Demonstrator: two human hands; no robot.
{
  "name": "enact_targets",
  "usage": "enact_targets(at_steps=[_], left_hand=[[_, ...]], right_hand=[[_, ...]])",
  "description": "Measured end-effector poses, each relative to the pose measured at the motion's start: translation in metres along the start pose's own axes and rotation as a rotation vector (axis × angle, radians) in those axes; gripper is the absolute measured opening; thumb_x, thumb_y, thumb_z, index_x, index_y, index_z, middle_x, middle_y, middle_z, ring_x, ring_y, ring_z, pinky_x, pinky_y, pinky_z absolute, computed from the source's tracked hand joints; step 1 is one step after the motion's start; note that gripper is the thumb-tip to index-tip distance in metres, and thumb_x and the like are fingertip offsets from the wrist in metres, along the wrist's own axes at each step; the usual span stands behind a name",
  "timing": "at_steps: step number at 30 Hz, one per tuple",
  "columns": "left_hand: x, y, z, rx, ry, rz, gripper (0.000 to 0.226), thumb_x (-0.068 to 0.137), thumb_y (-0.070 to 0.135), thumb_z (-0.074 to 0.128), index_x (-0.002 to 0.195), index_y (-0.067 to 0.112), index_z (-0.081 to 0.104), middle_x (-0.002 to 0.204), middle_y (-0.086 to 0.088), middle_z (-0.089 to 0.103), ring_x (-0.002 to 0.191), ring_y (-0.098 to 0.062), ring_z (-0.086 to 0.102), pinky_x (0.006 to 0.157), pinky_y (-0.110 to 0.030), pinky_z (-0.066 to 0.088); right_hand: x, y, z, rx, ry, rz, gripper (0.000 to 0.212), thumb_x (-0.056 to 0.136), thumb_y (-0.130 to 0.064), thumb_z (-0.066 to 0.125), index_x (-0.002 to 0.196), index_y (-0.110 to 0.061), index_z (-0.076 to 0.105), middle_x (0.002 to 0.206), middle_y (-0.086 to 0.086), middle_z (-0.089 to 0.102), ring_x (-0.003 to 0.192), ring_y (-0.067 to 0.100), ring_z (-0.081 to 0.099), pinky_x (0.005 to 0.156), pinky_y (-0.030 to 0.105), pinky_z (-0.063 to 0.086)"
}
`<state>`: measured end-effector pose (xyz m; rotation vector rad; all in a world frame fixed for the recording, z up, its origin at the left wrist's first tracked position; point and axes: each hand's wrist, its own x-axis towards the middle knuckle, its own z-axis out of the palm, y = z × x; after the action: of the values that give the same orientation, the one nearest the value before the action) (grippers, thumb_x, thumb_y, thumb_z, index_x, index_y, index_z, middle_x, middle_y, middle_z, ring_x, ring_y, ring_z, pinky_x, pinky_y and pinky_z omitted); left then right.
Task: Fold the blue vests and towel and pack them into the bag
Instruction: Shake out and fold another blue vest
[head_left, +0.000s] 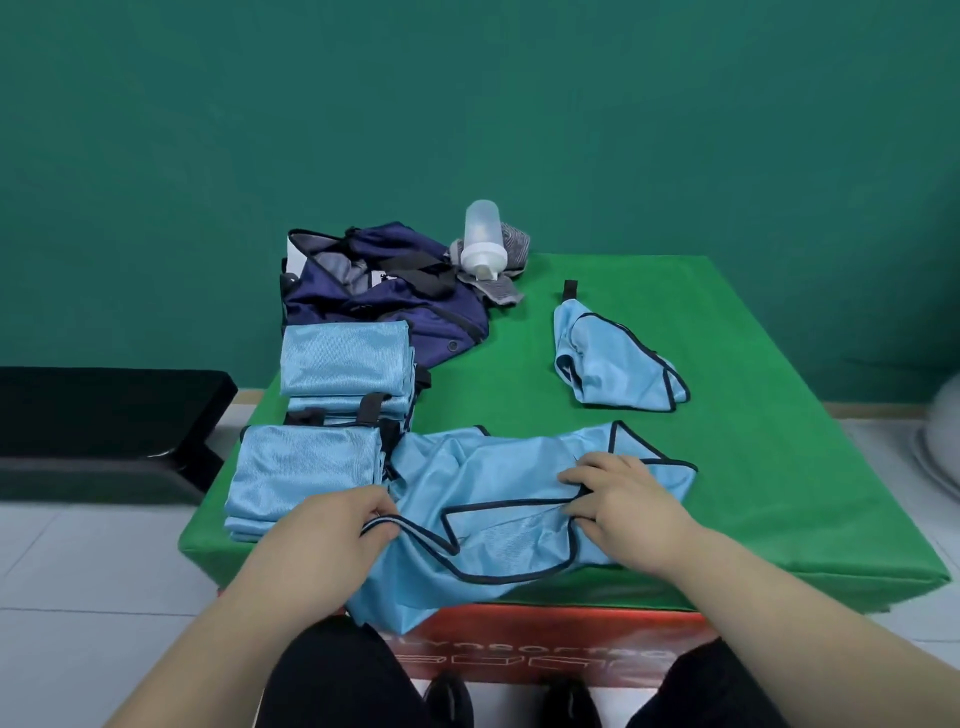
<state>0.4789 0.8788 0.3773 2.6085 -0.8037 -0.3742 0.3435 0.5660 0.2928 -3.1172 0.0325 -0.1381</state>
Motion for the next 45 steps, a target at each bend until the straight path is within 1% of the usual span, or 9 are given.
enact_targets(at_steps=[5, 10, 12, 15, 20, 24, 29, 36, 45], left_hand=[[-0.004, -0.001, -0.009, 0.001, 0.025, -0.010, 0.015, 0.092, 0.043, 0.063, 0.079, 0.037, 0.060, 0.074, 0.026, 0.063, 0.072, 0.003, 0.057, 0.061, -0.018, 0.041], [-0.001, -0.003, -0.039, 0.055, 0.075, -0.052, 0.020, 0.086, 0.050, 0.068, 0.075, 0.035, 0.061, 0.071, 0.024, 0.062, 0.064, -0.002, 0.057, 0.059, -0.024, 0.045], [0.005, 0.000, -0.061, 0.060, 0.096, -0.038, 0.019, 0.085, 0.048, 0.069, 0.075, 0.035, 0.061, 0.072, 0.029, 0.060, 0.061, -0.004, 0.057, 0.060, -0.028, 0.046], [0.020, 0.011, -0.103, 0.014, 0.176, 0.005, 0.013, 0.085, 0.042, 0.072, 0.077, 0.038, 0.063, 0.071, 0.024, 0.062, 0.063, -0.008, 0.058, 0.061, -0.028, 0.046], [0.051, 0.057, -0.175, -0.002, 0.299, 0.159, 0.015, 0.087, 0.030, 0.073, 0.076, 0.036, 0.065, 0.073, 0.019, 0.066, 0.071, -0.006, 0.061, 0.068, -0.027, 0.049], [0.067, 0.103, -0.231, 0.003, 0.365, 0.250, 0.015, 0.091, 0.024, 0.066, 0.081, 0.034, 0.067, 0.075, 0.021, 0.068, 0.071, -0.009, 0.064, 0.062, -0.025, 0.049], [0.077, 0.160, -0.290, 0.052, 0.489, 0.325, 0.013, 0.088, 0.026, 0.071, 0.077, 0.033, 0.067, 0.072, 0.014, 0.068, 0.074, -0.007, 0.061, 0.061, -0.026, 0.042], [0.069, 0.206, -0.364, 0.078, 0.597, 0.399, 0.014, 0.081, 0.040, 0.078, 0.074, 0.031, 0.071, 0.074, 0.009, 0.070, 0.076, -0.015, 0.064, 0.067, -0.030, 0.048], [0.066, 0.201, -0.371, -0.110, 0.470, 0.513, 0.009, 0.086, 0.030, 0.076, 0.078, 0.031, 0.072, 0.075, 0.003, 0.073, 0.067, -0.014, 0.057, 0.070, -0.030, 0.046]], right_hand=[[0.006, 0.009, 0.006, 0.020, 0.123, -0.036, 0.013, 0.079, -0.022, 0.077, 0.091, -0.027, 0.079, 0.096, -0.013, 0.071, 0.100, 0.020, 0.063, 0.080, 0.037, 0.051], [0.013, 0.022, -0.052, 0.453, 0.225, 0.271, 0.017, 0.092, -0.011, 0.067, 0.101, -0.019, 0.078, 0.101, -0.011, 0.071, 0.096, 0.009, 0.063, 0.090, 0.021, 0.047], [0.015, 0.035, -0.093, 0.534, 0.242, 0.390, 0.017, 0.093, -0.013, 0.066, 0.097, -0.025, 0.077, 0.093, -0.012, 0.071, 0.079, 0.000, 0.060, 0.074, 0.006, 0.043], [0.018, 0.067, -0.156, 0.607, 0.333, 0.520, 0.020, 0.092, -0.012, 0.067, 0.088, -0.029, 0.077, 0.068, 0.000, 0.069, 0.043, 0.007, 0.041, 0.043, 0.014, 0.033], [0.014, 0.101, -0.260, 0.706, 0.497, 0.483, 0.028, 0.087, -0.003, 0.073, 0.084, -0.031, 0.075, 0.079, -0.011, 0.075, 0.070, 0.014, 0.065, 0.074, 0.029, 0.052], [0.005, 0.117, -0.332, 0.677, 0.503, 0.452, 0.031, 0.085, -0.005, 0.076, 0.100, -0.031, 0.071, 0.080, 0.002, 0.073, 0.071, 0.014, 0.060, 0.068, 0.028, 0.043], [-0.004, 0.131, -0.405, 0.494, 0.587, 0.497, 0.017, 0.085, -0.011, 0.076, 0.088, -0.028, 0.075, 0.081, -0.017, 0.073, 0.077, -0.001, 0.065, 0.058, 0.003, 0.040], [-0.021, 0.137, -0.486, 0.655, 0.801, 0.412, 0.012, 0.086, -0.001, 0.073, 0.083, -0.013, 0.073, 0.079, 0.003, 0.070, 0.077, 0.018, 0.060, 0.081, 0.036, 0.050], [-0.034, 0.155, -0.494, 0.827, 0.661, 0.337, 0.016, 0.088, 0.003, 0.067, 0.079, -0.009, 0.069, 0.074, 0.001, 0.067, 0.079, 0.018, 0.060, 0.088, 0.041, 0.048]])
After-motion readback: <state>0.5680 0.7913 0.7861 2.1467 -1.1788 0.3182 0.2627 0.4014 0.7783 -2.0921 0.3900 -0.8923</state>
